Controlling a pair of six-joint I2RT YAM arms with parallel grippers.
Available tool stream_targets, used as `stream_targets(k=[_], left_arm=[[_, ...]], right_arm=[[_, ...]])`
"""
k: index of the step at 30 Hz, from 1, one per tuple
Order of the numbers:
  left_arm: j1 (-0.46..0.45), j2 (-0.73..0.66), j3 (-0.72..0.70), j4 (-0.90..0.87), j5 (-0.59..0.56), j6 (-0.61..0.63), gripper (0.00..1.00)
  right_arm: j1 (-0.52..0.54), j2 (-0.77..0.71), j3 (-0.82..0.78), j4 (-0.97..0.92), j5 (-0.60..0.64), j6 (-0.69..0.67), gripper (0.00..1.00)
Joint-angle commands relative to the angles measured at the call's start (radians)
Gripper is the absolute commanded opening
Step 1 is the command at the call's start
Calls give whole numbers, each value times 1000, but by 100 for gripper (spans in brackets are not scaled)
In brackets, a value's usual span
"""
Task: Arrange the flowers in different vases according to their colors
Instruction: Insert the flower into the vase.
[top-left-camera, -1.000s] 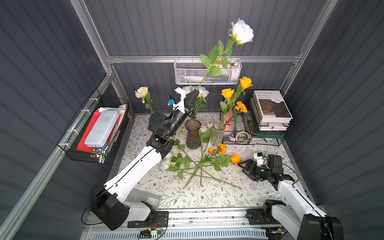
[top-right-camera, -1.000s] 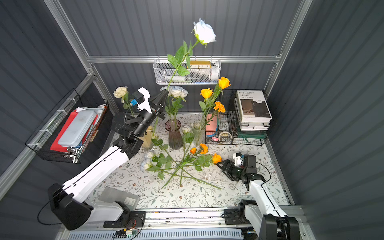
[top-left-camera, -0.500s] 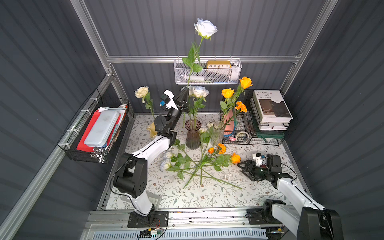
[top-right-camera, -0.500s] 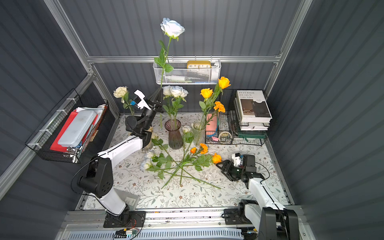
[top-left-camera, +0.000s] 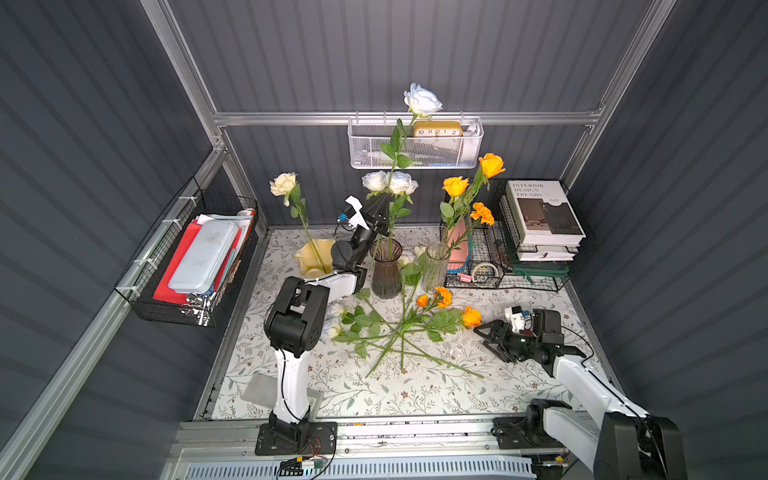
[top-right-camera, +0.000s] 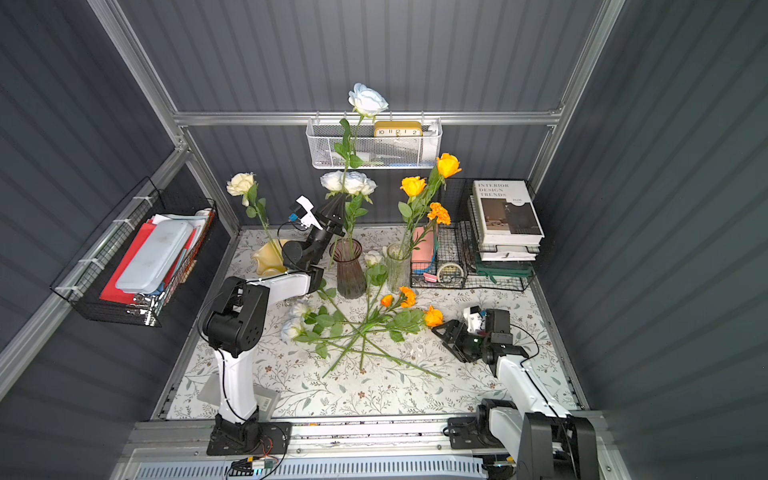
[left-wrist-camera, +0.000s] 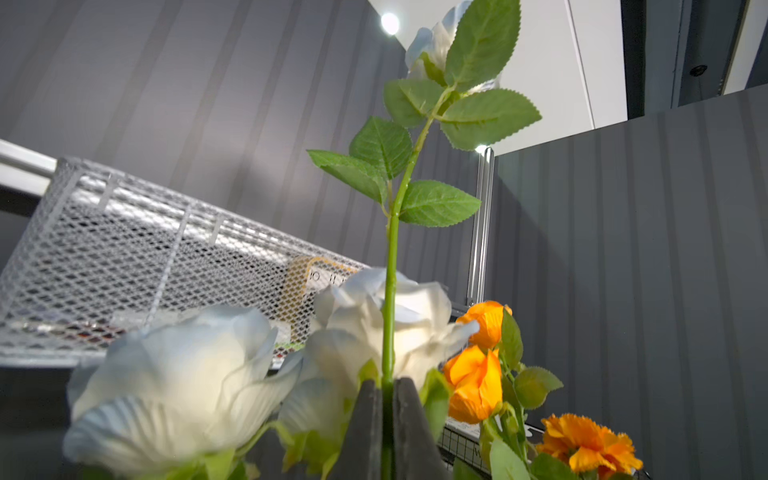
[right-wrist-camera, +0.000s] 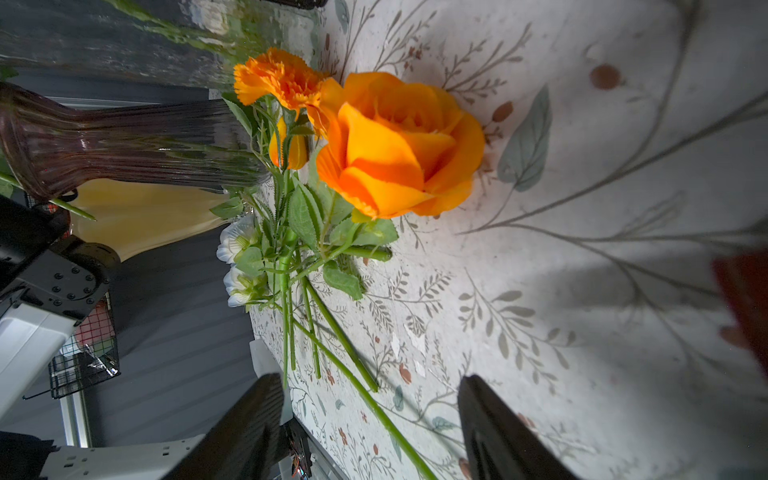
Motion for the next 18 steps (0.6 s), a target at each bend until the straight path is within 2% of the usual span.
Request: stream_targets(k=[1,10,14,18], left_arm=[[2,-9,43,149,34,-19,2],[2,-250,-34,16,92,21,0],[2,-260,-22,51,97,-4,0],[2,-212,-4,81,95,-29,0]], right_arm=[[-3,0,5,6,-9,-21,72],[-3,6,2,22,-16,-20,72],[-3,6,2,22,-20,-18,72],[-2,5,2,22,-22,-18,72]])
